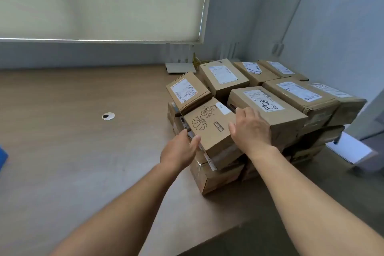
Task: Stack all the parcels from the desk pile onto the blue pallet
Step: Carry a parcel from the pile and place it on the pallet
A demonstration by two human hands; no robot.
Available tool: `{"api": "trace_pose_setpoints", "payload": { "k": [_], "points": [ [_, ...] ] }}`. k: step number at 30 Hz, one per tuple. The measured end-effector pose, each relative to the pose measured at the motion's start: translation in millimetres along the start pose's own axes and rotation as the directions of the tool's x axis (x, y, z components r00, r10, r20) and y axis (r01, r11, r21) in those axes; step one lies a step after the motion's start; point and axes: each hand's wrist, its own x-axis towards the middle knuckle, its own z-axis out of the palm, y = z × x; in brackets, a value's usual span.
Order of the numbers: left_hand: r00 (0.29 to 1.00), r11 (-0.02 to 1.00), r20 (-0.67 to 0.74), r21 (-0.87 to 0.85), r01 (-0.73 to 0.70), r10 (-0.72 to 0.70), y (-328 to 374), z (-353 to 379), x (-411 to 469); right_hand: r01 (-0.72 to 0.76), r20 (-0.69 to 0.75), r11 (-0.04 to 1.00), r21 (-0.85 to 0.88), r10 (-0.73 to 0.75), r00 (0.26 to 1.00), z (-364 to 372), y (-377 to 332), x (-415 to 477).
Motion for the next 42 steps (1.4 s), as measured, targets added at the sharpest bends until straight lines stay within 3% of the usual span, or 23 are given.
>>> {"api": "trace_pose_setpoints", "payload": {
  "k": [4,7,14,24,31,42],
  "points": [
    [0.983,0.961,0.118,-0.222,0.164,-0.141,6.3,17.6,11.5,-0.043,0.061,0.994,0.098,0.037,0.997,9.9,6.5,12.1],
    [0.944,0.853,0.228,-0.416,0.316,-0.239,8.3,31.2,15.1,-0.107,0.140,0.980,0.169,0.084,0.987,16.2,10.4,18.6],
    [0.903,0.753,0.295,-0.503,0.424,-0.311,26.0,42.3,9.3,-0.195,0.295,0.934,0.300,0.103,0.950,23.1,18.5,25.6],
    [0.938,0.742,0.148,-0.578,0.340,-0.314,24.6,34.6,-29.4,-0.186,0.258,0.867,0.462,0.069,0.964,18.5,17.2,-16.9],
    [0.945,0.791,-0.051,-0.562,0.241,-0.324,7.1,22.7,-74.4,-0.140,0.237,0.667,0.732,-0.057,0.970,33.8,-0.8,-51.2],
    [0.871,0.787,-0.247,-0.576,0.221,-0.425,-22.9,-8.6,-141.2,-0.058,0.209,0.436,0.898,-0.308,0.928,27.8,-52.5,-82.4]
  ]
}}
